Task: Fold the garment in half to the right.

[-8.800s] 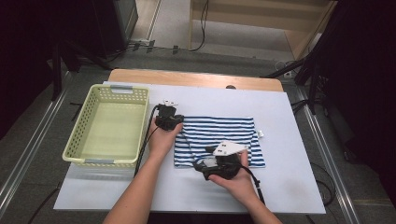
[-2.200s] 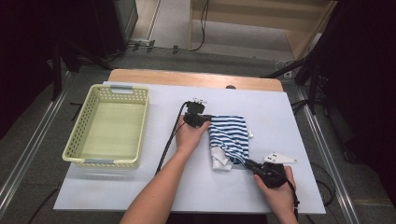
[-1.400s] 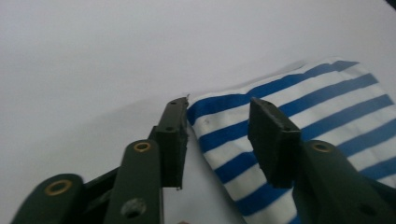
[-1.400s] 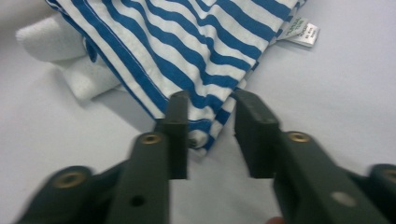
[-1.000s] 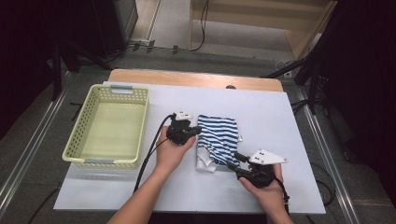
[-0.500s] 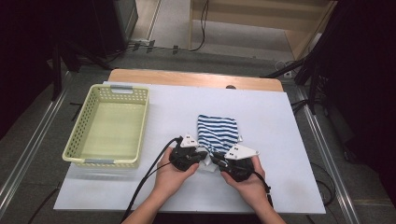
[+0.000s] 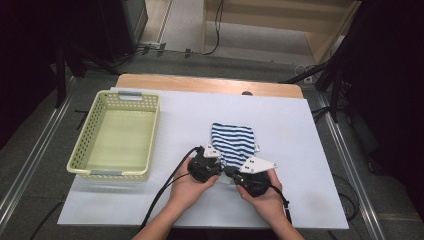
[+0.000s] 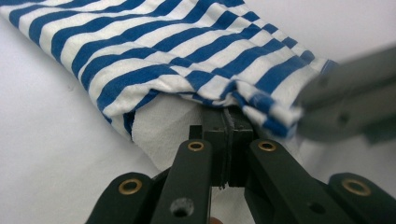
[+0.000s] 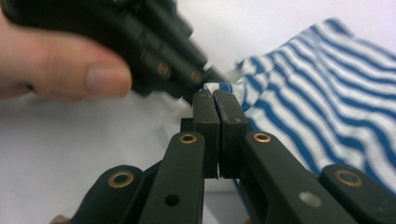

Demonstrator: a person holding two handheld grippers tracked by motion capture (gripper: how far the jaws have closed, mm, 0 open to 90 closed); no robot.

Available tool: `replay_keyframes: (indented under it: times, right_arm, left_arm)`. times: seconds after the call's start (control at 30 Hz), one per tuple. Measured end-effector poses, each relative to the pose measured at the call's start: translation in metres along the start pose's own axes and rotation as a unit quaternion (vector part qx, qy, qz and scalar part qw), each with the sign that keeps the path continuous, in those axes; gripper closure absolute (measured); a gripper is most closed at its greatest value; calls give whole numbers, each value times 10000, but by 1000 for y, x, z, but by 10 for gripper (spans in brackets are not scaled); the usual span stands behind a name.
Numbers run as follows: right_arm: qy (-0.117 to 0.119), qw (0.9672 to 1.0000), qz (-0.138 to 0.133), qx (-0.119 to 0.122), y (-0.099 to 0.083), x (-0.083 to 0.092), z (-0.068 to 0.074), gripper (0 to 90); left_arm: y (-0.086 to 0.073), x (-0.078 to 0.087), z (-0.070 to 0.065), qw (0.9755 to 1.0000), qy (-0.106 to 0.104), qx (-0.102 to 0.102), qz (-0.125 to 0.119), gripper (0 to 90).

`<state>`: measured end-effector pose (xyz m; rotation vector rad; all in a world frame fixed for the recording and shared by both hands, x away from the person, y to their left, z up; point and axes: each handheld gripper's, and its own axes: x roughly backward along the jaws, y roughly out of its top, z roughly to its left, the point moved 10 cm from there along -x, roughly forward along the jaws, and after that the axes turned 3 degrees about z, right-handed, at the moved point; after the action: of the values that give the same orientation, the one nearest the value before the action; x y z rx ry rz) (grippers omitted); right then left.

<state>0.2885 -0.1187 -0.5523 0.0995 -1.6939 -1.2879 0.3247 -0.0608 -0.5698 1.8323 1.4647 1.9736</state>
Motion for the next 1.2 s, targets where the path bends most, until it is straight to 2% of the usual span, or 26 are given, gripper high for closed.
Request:
replay_keyframes:
  times: [0.1,0.2,0.33,0.43,0.5,0.53,0.63,0.73,0.87,0.93,1.03,1.13,1.2]
  right_arm:
    - [52,10000,0,-67,-6,-2,3,868]
    - [64,10000,40,-16,-8,-3,4,868]
    - [98,9999,106,-14,-10,-4,3,869]
    - [126,9994,317,-8,-16,-8,4,880]
    - [144,9985,524,26,-22,-12,5,883]
    - [76,9982,593,63,-26,-13,4,883]
    - [122,9984,544,71,-29,-13,6,883]
    - [118,9989,452,71,-26,-4,4,881]
    - [145,9997,145,-147,-18,14,-4,881]
    - [130,9997,-3,-216,-14,21,-9,881]
    - [96,9995,-125,-269,-10,30,-16,881]
    - [-14,9993,-169,-321,-10,37,-25,881]
    - [-79,9990,-168,-400,-13,40,-34,879]
  left_arm:
    - [0,5,5,9998,-114,136,-75,842]
    - [3,9,14,9996,-8,242,-167,830]
    - [6,6,23,9992,155,289,-214,832]
    - [6,2,31,9985,170,464,-254,857]
    - [7,0,30,9983,187,473,-277,871]
    - [7,0,30,9984,202,462,-271,871]
    - [7,3,27,9986,217,390,-282,866]
    - [6,9,22,9984,58,433,-368,864]
    - [4,18,15,9974,-169,470,-517,892]
    - [4,23,16,9969,-151,454,-619,900]
    - [7,34,19,9953,-127,533,-793,900]
    - [16,45,17,9925,-255,560,-1060,898]
    - [23,49,11,9911,-329,538,-1176,836]
